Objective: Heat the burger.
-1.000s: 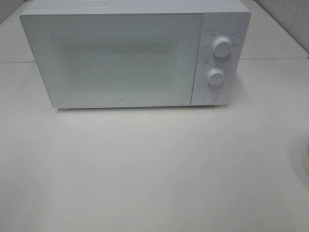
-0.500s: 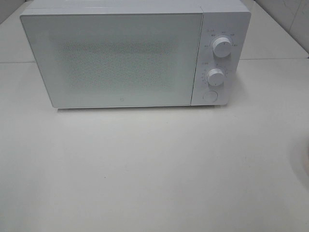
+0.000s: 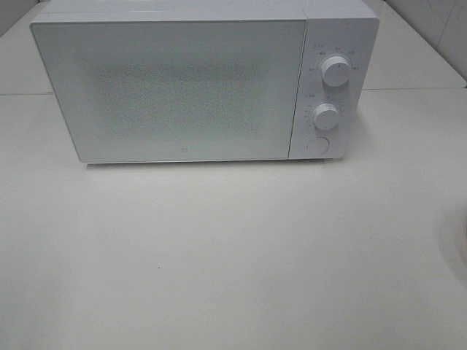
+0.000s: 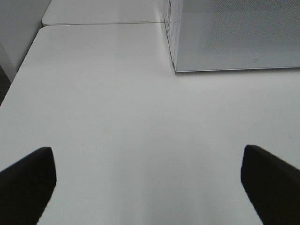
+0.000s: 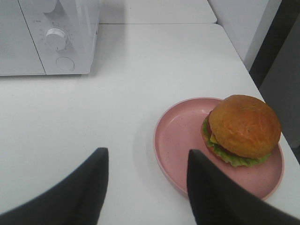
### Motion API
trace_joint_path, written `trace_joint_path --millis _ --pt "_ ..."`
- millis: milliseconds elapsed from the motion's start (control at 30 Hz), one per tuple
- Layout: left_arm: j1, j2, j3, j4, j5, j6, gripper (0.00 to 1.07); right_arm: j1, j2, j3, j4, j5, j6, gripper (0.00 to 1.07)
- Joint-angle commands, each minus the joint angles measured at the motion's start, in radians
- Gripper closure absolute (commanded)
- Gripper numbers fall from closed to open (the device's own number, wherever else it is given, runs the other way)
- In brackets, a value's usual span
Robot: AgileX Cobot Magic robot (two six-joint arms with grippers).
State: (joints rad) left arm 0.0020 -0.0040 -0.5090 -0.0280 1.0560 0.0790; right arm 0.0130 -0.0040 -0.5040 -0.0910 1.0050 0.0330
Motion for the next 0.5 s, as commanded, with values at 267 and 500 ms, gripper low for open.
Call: trace_joint_path --millis 267,500 --pt "0.001 -0.022 0.003 -0.003 -0.010 0.001 0.01 -0.004 -0.030 0.003 -0.002 -0.008 -0.009 0.62" --pt "0.001 -0.022 0.003 -0.001 -0.009 0.001 0.01 -0.004 -0.030 0.003 -0.002 -0.008 -0.009 0.62"
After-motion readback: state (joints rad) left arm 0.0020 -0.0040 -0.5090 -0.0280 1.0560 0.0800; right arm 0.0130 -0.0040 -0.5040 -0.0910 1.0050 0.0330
